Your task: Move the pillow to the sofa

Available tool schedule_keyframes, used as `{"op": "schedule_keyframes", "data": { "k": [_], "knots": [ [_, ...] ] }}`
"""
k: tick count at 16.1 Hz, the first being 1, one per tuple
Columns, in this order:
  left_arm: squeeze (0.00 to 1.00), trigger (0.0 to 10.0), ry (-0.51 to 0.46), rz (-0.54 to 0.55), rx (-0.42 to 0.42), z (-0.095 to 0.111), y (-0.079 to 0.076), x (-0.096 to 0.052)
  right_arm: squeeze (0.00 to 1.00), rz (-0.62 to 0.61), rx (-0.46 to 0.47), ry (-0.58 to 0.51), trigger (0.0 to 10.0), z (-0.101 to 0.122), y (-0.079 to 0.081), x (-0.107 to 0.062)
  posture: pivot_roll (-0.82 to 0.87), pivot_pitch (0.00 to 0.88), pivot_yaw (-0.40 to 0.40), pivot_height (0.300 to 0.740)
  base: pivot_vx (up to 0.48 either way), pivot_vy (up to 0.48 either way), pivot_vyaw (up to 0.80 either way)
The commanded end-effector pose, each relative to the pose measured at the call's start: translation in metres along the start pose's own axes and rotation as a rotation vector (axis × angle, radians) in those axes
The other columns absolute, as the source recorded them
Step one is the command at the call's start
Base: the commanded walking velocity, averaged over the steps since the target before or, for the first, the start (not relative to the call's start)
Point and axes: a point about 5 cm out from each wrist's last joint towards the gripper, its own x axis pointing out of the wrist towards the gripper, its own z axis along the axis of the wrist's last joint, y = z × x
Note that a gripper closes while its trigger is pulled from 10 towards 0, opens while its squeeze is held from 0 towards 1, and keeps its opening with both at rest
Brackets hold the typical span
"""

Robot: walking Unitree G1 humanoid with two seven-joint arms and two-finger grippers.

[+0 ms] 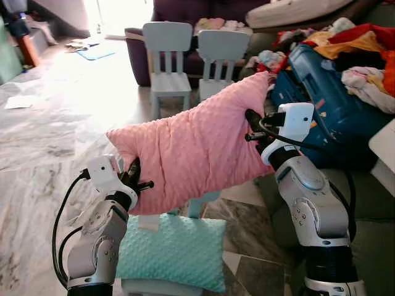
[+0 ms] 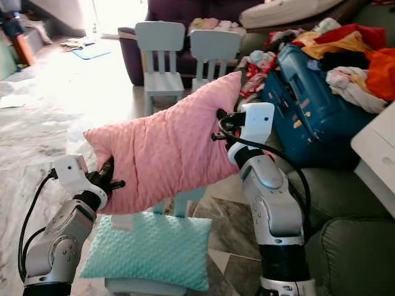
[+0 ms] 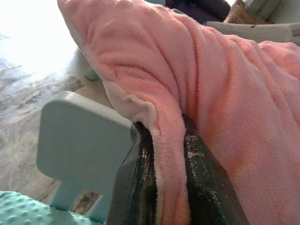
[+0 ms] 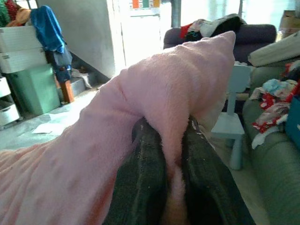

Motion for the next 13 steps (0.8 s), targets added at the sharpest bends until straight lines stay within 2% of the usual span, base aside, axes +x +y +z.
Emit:
{"op": "schedule_keyframes", "data": {
  "k": [1, 13],
  "knots": [
    [0.0, 10.0, -0.012, -0.028, -0.004, 0.0035, -0.0063, -0.0003, 0.0, 0.02, -0.011, -0.039, 10.0, 0.0109, 0.0034, 0.0008, -0.13, 0.032, -0.06, 0.74, -0.24, 0.0, 0.0],
    [0.0, 10.0, -0.004, -0.03, -0.007, 0.0029, -0.0061, -0.0008, 0.0, 0.016, -0.006, -0.039, 10.0, 0.0107, 0.0036, 0.0008, -0.13, 0.036, -0.055, 0.74, -0.242, 0.0, 0.0]
  ]
}}
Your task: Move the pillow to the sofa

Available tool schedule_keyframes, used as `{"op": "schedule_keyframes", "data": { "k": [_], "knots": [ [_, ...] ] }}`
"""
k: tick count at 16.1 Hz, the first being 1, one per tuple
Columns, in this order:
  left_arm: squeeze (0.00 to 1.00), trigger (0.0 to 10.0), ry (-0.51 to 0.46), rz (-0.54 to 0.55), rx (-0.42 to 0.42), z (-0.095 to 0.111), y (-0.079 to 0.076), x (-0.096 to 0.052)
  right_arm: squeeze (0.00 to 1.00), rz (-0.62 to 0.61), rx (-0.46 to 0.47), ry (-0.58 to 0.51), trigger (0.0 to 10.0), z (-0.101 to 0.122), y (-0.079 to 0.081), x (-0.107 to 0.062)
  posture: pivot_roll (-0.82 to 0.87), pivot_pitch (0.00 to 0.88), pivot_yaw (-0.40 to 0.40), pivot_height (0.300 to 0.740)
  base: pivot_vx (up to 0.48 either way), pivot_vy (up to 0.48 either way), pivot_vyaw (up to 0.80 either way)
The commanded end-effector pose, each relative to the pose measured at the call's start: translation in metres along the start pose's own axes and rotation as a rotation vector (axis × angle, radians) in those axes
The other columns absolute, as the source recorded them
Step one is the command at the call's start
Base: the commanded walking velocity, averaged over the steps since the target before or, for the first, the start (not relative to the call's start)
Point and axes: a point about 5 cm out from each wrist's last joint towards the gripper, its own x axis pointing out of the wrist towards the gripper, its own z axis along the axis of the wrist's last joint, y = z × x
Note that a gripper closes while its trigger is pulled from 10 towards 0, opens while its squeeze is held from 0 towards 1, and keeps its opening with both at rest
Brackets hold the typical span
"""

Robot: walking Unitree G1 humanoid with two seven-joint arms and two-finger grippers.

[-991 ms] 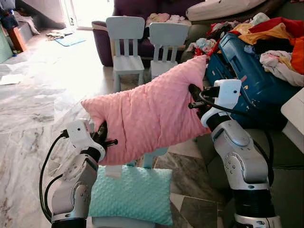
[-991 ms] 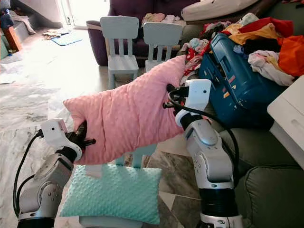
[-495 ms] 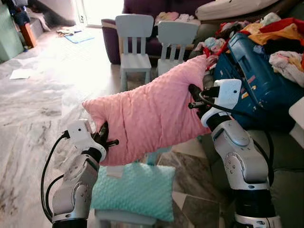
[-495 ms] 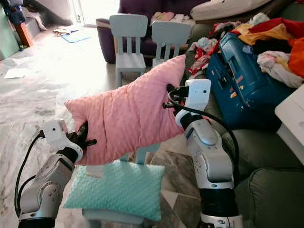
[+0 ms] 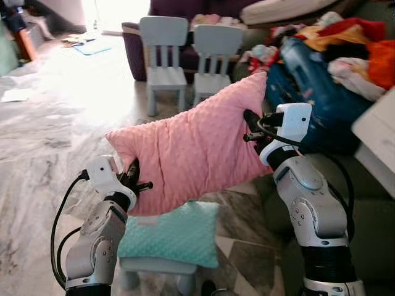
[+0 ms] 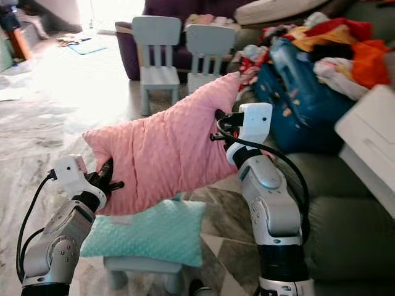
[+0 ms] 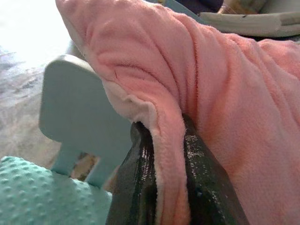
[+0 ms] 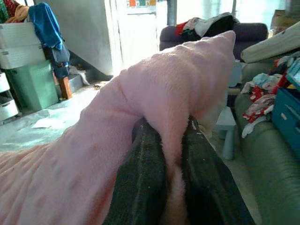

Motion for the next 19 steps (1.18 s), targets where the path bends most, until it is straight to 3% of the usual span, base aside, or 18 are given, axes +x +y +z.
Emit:
{"op": "schedule_keyframes", "data": {
  "k": [1, 15, 19],
  "knots": [
    [0.0, 10.0, -0.014, -0.03, 0.0, 0.0041, -0.0072, 0.0, 0.0, 0.013, -0.011, -0.043, 10.0, 0.0114, 0.0014, 0.0004, -0.13, 0.036, -0.056, 0.74, -0.244, 0.0, 0.0],
    [0.0, 10.0, -0.005, -0.036, 0.006, 0.0056, -0.0077, 0.0027, 0.0, 0.005, -0.007, -0.049, 10.0, 0.0117, 0.0005, 0.0012, -0.13, 0.028, -0.047, 0.74, -0.28, 0.0, 0.0],
    [0.0, 10.0, -0.016, -0.015, 0.006, 0.0074, -0.0044, 0.0031, 0.0, 0.008, -0.009, -0.04, 10.0, 0.0098, 0.001, 0.0014, -0.13, 0.027, -0.046, 0.74, 0.0, 0.0, 0.0]
  ]
}}
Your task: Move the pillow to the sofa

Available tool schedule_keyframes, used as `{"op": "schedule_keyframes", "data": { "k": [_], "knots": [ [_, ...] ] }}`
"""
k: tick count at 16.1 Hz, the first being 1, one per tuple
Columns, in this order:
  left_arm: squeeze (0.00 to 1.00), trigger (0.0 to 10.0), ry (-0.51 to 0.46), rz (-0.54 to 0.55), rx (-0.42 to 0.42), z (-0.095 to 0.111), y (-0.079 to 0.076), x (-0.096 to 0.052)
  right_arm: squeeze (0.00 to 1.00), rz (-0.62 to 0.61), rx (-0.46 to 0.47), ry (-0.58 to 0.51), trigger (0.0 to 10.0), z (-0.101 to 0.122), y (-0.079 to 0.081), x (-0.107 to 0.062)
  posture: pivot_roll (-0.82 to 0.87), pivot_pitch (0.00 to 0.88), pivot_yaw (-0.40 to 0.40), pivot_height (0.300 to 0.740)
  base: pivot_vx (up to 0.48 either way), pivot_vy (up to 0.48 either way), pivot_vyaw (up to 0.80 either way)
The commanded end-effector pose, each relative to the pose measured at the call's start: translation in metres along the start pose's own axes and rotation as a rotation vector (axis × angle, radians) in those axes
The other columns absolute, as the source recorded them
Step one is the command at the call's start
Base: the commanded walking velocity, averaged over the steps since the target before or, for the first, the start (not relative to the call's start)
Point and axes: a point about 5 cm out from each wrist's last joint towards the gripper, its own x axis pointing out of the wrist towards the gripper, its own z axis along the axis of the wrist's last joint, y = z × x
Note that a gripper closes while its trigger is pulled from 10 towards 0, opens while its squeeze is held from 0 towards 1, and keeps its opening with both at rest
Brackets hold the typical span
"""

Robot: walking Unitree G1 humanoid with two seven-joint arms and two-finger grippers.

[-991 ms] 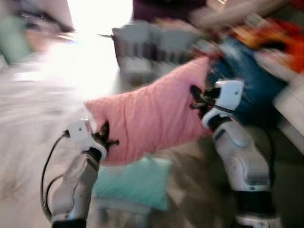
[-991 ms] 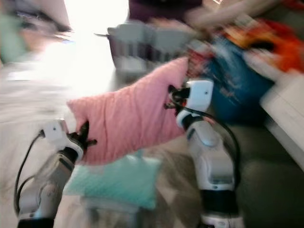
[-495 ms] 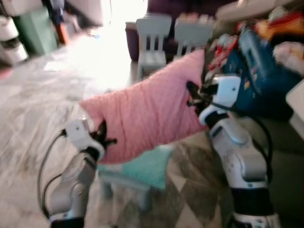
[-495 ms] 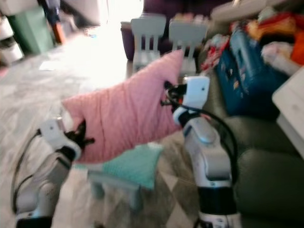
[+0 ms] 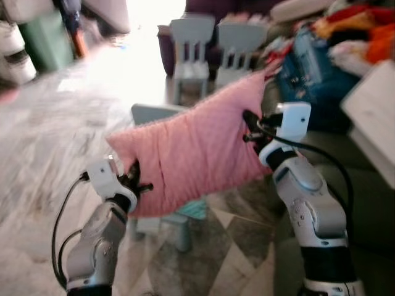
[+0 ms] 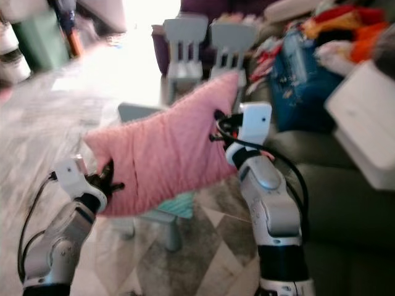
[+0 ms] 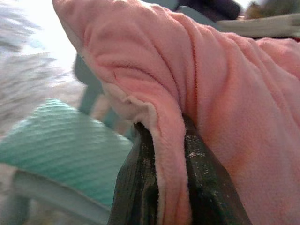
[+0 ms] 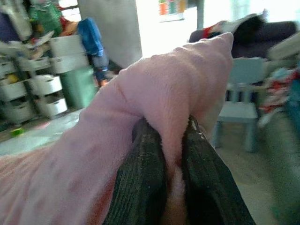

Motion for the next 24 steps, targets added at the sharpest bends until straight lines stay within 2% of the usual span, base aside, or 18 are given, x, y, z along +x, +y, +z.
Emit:
{"op": "schedule_keyframes", "data": {
  "k": [1, 7, 24],
  "knots": [
    [0.0, 10.0, -0.026, -0.014, 0.011, 0.0079, -0.0039, 0.0025, 0.0, 0.013, -0.006, -0.036, 10.0, 0.009, 0.0031, 0.0017, -0.13, 0.027, -0.046, 0.74, 0.0, 0.0, 0.0],
    [0.0, 10.0, -0.021, -0.011, 0.002, 0.0082, -0.0042, 0.0023, 0.0, 0.014, -0.002, -0.026, 10.0, 0.0069, 0.0048, 0.0015, -0.13, 0.036, -0.045, 0.74, 0.0, 0.045, 0.0],
    [0.0, 10.0, 0.006, -0.017, 0.004, 0.0067, -0.0044, 0.0043, 0.0, 0.006, -0.016, -0.011, 10.0, 0.0041, 0.0055, 0.0024, -0.13, 0.041, -0.038, 0.74, 0.0, 0.48, 0.0]
  ]
}}
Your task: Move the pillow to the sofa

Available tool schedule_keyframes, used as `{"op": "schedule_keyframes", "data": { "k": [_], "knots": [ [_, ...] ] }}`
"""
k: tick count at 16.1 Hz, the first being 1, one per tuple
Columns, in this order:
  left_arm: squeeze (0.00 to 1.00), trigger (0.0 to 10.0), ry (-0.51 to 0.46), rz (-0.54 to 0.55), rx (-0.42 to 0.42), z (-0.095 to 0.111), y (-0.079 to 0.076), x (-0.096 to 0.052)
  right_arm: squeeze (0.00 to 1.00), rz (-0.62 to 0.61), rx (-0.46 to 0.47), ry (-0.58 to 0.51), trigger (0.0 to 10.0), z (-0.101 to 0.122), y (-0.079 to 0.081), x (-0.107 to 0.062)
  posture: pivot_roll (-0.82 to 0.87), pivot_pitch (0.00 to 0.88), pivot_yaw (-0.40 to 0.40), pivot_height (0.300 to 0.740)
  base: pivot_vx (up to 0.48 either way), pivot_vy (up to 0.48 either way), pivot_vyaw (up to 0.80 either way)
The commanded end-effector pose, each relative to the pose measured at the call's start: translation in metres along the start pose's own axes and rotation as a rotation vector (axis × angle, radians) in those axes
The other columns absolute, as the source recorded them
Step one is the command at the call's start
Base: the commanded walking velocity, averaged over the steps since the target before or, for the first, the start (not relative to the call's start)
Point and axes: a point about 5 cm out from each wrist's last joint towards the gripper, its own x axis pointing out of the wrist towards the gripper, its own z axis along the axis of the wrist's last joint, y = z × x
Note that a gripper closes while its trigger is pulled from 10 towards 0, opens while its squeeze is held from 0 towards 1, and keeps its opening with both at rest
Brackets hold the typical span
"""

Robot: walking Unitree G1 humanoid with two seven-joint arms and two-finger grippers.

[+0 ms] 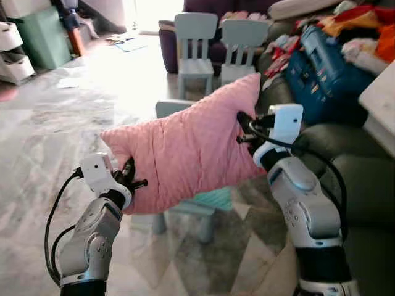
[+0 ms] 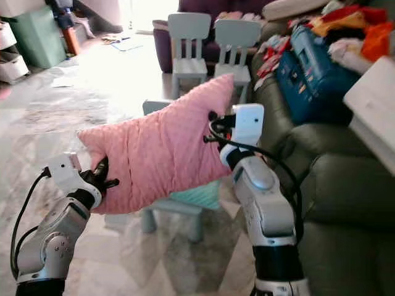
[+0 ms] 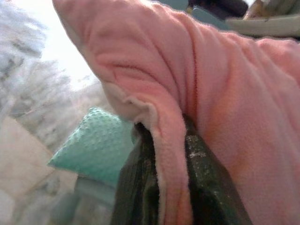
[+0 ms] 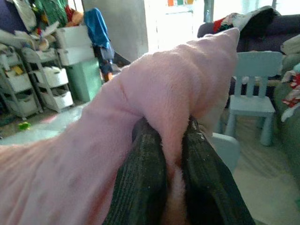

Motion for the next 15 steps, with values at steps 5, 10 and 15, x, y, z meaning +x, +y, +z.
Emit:
{"op": "schedule_keyframes", "data": {
  "k": [5, 10, 15],
  "knots": [
    [0.0, 10.0, -0.006, -0.035, 0.019, 0.0019, -0.0081, 0.0012, 0.0, -0.01, -0.008, -0.014, 10.0, 0.0036, -0.0019, -0.0006, -0.13, 0.038, -0.038, 0.74, 0.0, 0.096, 0.0],
    [0.0, 10.0, -0.023, -0.039, -0.017, 0.0026, -0.0097, 0.0011, 0.0, -0.005, -0.008, -0.011, 10.0, 0.0036, -0.002, 0.0007, -0.12, 0.035, -0.043, 0.74, 0.0, 0.0, 0.0],
    [0.0, 10.0, -0.024, -0.027, -0.011, 0.0028, -0.0089, 0.0022, 0.0, -0.007, -0.009, 0.002, 10.0, 0.002, -0.0017, 0.0009, -0.13, 0.038, -0.043, 0.74, 0.0, 0.0, -0.27]
  ]
}}
